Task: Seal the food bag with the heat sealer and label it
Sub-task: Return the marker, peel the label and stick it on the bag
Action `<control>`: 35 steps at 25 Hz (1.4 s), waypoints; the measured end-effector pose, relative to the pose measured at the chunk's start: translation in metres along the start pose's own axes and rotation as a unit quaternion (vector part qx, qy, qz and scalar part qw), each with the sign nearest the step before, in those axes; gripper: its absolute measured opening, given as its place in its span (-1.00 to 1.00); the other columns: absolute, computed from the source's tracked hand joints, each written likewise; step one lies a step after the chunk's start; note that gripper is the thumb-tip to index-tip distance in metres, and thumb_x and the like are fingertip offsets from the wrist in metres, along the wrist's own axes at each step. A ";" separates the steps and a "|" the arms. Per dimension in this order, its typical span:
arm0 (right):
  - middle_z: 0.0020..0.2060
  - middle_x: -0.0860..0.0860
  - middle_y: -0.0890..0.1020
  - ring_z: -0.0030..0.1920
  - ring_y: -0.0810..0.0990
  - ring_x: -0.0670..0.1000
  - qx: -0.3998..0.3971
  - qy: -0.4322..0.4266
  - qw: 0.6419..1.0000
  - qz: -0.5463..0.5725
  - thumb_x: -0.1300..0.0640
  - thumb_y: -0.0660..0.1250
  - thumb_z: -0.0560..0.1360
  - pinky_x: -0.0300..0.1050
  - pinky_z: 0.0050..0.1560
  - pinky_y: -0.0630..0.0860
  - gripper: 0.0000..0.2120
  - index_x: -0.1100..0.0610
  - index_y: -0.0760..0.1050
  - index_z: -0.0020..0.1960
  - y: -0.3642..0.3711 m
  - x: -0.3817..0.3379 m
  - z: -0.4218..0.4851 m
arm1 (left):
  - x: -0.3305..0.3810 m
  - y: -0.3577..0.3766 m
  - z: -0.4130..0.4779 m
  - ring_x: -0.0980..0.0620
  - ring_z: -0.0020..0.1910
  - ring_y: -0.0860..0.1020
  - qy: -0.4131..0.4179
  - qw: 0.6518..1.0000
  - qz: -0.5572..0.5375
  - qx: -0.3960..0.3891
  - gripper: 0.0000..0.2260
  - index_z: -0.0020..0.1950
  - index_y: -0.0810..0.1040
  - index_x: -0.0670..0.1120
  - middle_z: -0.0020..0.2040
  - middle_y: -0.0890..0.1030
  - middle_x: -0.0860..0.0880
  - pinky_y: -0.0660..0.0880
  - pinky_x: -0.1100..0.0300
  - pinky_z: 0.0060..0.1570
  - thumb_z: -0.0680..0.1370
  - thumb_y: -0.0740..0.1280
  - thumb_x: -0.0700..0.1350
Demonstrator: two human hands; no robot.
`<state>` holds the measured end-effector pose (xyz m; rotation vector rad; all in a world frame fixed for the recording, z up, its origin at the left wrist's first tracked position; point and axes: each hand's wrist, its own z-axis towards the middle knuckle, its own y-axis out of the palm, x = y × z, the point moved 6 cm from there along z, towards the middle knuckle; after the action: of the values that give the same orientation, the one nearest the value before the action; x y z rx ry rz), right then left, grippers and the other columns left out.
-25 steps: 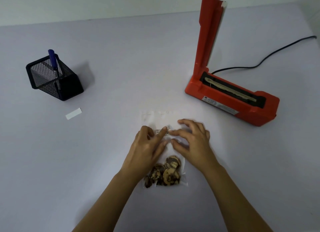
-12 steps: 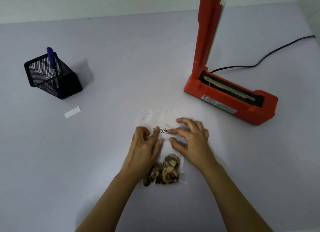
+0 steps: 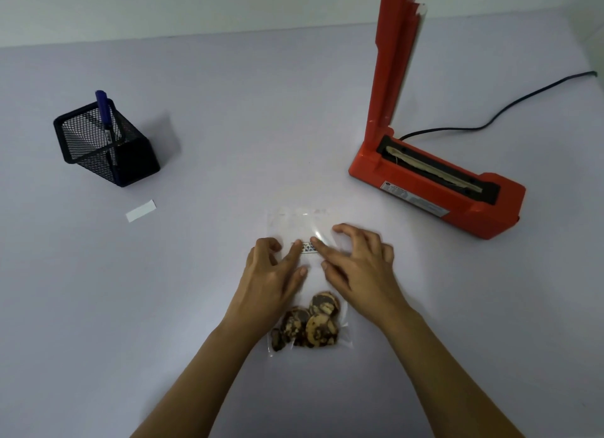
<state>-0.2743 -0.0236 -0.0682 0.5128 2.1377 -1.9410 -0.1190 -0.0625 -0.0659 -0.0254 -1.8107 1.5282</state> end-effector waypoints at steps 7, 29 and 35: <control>0.32 0.00 0.37 0.25 0.19 0.03 -0.006 0.004 1.000 -0.029 -0.16 0.02 0.51 0.09 0.06 0.29 -0.55 -0.21 0.26 0.38 0.003 0.000 0.001 | -0.005 0.002 0.003 -0.02 -0.02 0.40 -0.028 0.999 -0.020 -0.002 -0.50 0.37 0.44 -0.16 0.19 0.36 -0.22 0.49 0.15 -0.04 0.56 0.11 0.13; 0.35 0.02 0.33 0.28 0.19 0.08 -0.022 -0.013 1.000 -0.017 -0.16 0.01 0.52 0.10 0.08 0.26 -0.59 -0.25 0.31 0.34 0.003 0.001 0.002 | -0.003 -0.003 0.003 -0.11 -0.02 0.50 -0.011 1.000 0.007 -0.001 -0.58 0.33 0.49 -0.10 0.26 0.40 -0.24 0.44 0.20 0.02 0.58 0.11 0.07; 0.36 0.02 0.22 0.32 0.26 0.02 0.030 0.027 0.989 0.139 -0.15 0.09 0.54 0.04 0.29 0.30 -0.52 -0.02 0.23 0.42 -0.019 0.001 -0.001 | -0.005 -0.025 0.003 -0.02 -0.05 0.49 -0.062 0.995 -0.066 0.036 -0.55 0.43 0.36 -0.09 0.27 0.38 -0.22 0.46 0.20 -0.04 0.56 0.24 0.01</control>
<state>-0.2828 -0.0237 -0.0514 0.8364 1.9207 -1.8582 -0.1060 -0.0751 -0.0470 0.2236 -1.8138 1.5291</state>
